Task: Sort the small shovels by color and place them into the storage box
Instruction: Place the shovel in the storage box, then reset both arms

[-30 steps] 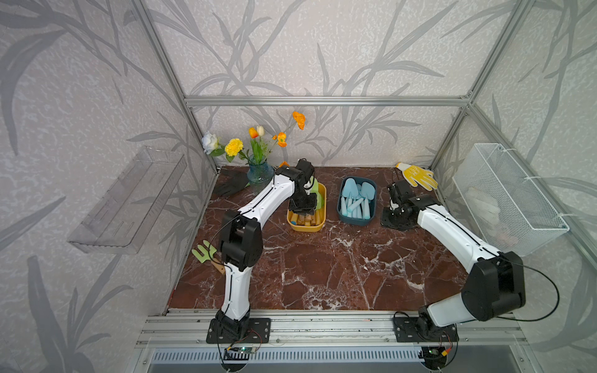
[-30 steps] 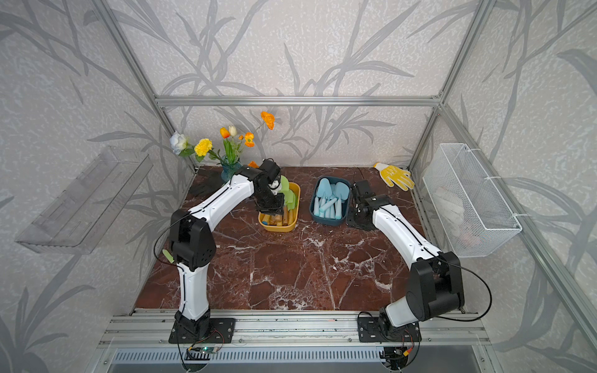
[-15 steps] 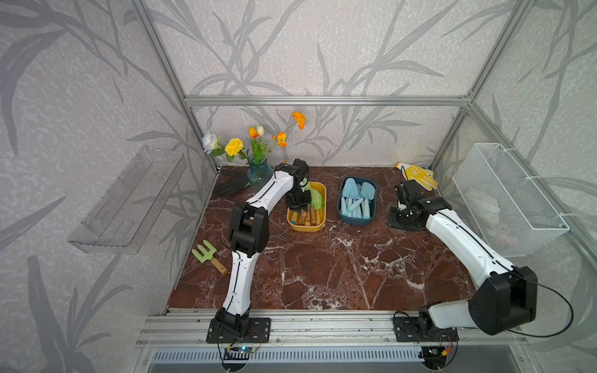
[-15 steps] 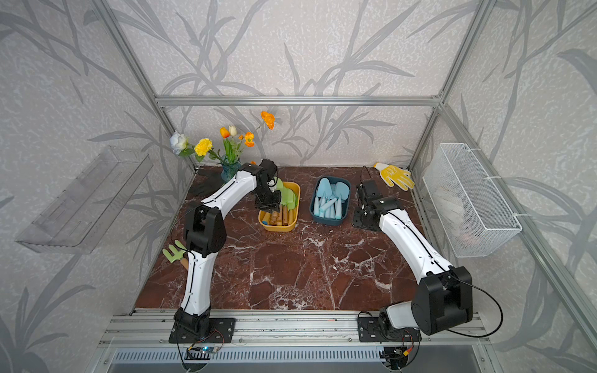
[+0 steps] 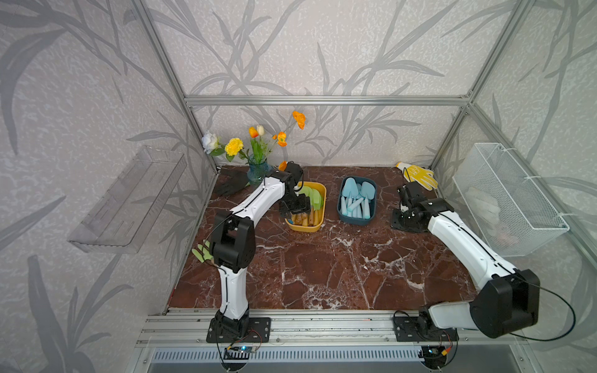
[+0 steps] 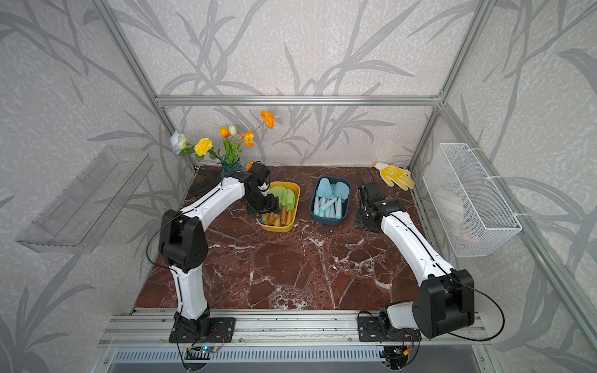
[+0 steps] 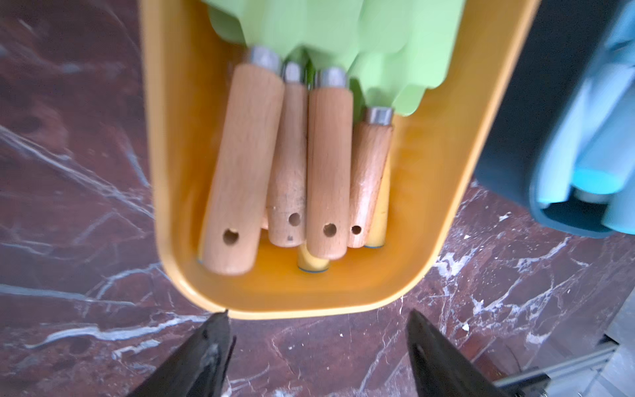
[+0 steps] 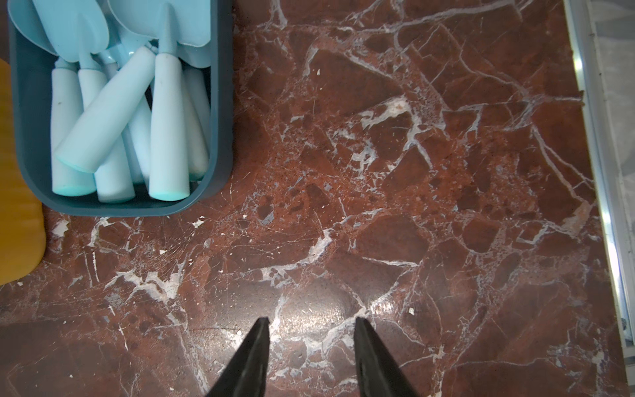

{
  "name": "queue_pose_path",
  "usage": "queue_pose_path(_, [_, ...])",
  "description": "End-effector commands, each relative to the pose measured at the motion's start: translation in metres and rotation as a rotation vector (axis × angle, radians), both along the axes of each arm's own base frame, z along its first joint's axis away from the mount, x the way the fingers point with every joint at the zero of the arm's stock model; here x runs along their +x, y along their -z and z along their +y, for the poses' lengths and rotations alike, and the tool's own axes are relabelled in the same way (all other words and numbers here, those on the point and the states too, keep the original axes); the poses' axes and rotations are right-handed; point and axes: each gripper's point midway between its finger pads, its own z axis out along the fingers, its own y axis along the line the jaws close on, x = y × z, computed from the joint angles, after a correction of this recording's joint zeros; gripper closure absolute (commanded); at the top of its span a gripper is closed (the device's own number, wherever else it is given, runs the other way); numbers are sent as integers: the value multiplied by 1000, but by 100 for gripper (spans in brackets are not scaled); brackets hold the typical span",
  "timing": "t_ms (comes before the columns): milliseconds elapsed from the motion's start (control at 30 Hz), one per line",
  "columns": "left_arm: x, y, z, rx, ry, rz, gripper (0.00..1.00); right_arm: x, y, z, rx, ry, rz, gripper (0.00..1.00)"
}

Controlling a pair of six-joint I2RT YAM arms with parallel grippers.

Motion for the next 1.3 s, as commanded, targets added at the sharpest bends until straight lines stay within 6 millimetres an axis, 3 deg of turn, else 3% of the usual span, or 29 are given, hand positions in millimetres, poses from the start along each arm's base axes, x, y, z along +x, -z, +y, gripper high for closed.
queue_pose_path(0, [5, -33, 24, 49, -64, -216, 1, -4, 0, -21, -44, 51, -27, 57])
queue_pose_path(133, [2, -34, 66, 169, -162, -413, 0, -5, 2, -44, -96, 110, -70, 55])
queue_pose_path(233, [3, -29, 111, 333, -263, -507, 0, -3, 2, -63, -188, 149, -123, 45])
queue_pose_path(267, [1, -26, 129, 397, -304, -513, 0, -2, 2, -69, -224, 161, -147, 34])
queue_pose_path(300, [1, -25, 146, 453, -345, -519, 0, 0, 1, -74, -255, 165, -166, 11])
queue_pose_path(333, [0, -25, 163, 504, -379, -518, 0, 1, 2, -79, -290, 163, -184, 1])
queue_pose_path(533, [-10, -11, 233, 741, -467, -532, 0, 7, 31, -94, -435, 112, -249, 1])
queue_pose_path(667, [-18, 22, 267, 758, -534, -523, 0, 16, 49, -95, -414, 174, -349, 1])
queue_pose_path(767, [-25, 43, 286, 756, -616, -525, 0, 26, 53, -97, -405, 222, -484, 1])
queue_pose_path(833, [-24, 45, 294, 728, -676, -568, 0, 33, 45, -93, -388, 199, -538, 1])
queue_pose_path(967, [-5, 33, 290, 649, -643, -747, 0, 54, 42, -75, -356, 86, -622, 1])
queue_pose_path(1167, [4, 37, 278, 593, -558, -770, 0, 87, 53, -54, -369, -70, -654, 1])
queue_pose_path(1267, [0, 34, 275, 572, -549, -810, 0, 84, 54, -41, -380, -122, -610, 1])
